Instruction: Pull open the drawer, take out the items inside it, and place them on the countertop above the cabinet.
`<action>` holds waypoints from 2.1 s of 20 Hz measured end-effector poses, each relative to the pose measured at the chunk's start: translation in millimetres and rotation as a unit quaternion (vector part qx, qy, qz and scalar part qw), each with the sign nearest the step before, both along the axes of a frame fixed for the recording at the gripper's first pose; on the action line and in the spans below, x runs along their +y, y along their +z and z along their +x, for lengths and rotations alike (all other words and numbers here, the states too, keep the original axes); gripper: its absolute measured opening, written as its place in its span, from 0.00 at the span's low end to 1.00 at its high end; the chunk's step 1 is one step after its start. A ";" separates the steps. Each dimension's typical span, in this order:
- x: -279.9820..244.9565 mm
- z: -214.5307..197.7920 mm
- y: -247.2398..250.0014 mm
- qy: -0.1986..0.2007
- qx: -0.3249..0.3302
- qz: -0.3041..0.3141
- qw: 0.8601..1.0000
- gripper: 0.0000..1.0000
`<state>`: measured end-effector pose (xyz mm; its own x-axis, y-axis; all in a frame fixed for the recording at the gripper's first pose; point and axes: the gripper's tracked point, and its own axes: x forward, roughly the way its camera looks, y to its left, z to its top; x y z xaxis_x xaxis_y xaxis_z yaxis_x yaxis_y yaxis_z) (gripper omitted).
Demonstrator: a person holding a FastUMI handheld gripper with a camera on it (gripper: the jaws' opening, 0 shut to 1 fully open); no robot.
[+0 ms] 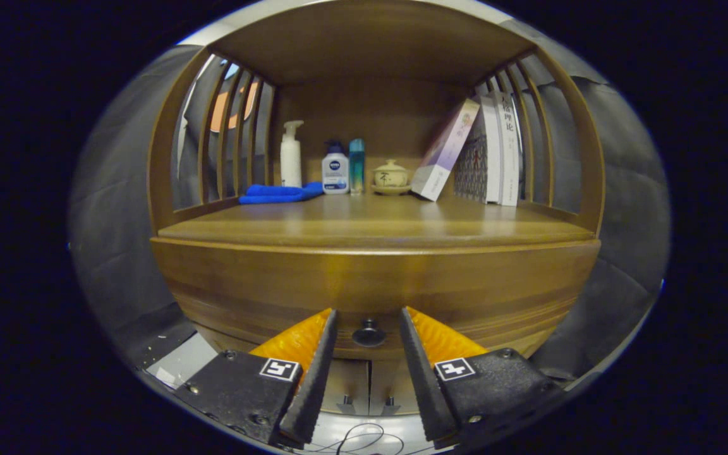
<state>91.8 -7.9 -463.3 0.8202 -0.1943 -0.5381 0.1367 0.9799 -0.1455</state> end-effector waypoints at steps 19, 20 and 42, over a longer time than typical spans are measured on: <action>-5.0 -9.1 -10.1 -0.022 0.003 -0.048 0.999 0.34; -4.3 -8.1 -8.9 -0.020 0.000 -0.052 0.998 0.35; 4.2 -53.1 7.8 -0.005 0.000 -0.013 1.000 0.17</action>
<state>38.6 -3.7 -455.5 0.8183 -0.2162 -0.5326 0.1464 0.9744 -0.1707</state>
